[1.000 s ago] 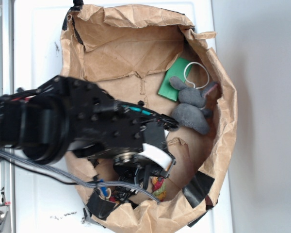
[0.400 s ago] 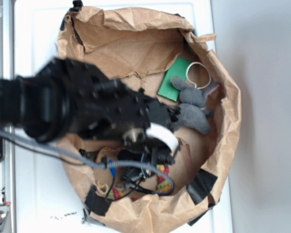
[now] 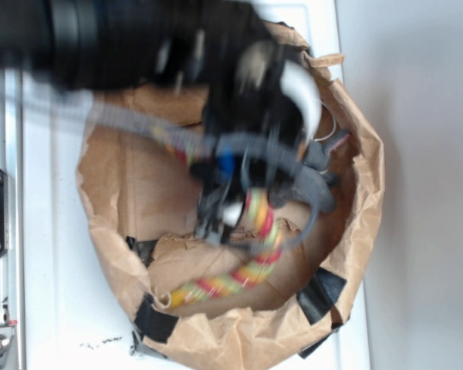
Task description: Grab the multicolored rope.
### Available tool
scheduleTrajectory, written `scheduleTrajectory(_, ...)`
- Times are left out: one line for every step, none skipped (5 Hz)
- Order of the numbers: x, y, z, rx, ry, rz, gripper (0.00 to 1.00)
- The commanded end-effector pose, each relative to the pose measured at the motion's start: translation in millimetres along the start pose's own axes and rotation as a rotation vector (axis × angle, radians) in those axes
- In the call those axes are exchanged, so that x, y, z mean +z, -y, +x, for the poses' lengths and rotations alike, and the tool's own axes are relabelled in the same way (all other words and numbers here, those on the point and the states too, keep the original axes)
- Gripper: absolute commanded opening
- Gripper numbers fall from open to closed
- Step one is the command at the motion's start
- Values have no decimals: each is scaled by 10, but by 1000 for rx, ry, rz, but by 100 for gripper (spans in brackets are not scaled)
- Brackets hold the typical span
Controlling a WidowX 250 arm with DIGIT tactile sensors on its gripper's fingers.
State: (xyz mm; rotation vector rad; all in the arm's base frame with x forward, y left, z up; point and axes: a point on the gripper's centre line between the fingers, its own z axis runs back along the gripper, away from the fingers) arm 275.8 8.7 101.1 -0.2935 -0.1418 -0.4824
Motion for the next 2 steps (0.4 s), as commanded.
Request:
scheduleTrajectory(938, 125, -81, -35, 48, 15, 0)
scheduleTrajectory(1020, 269, -260, -96, 114, 47, 0)
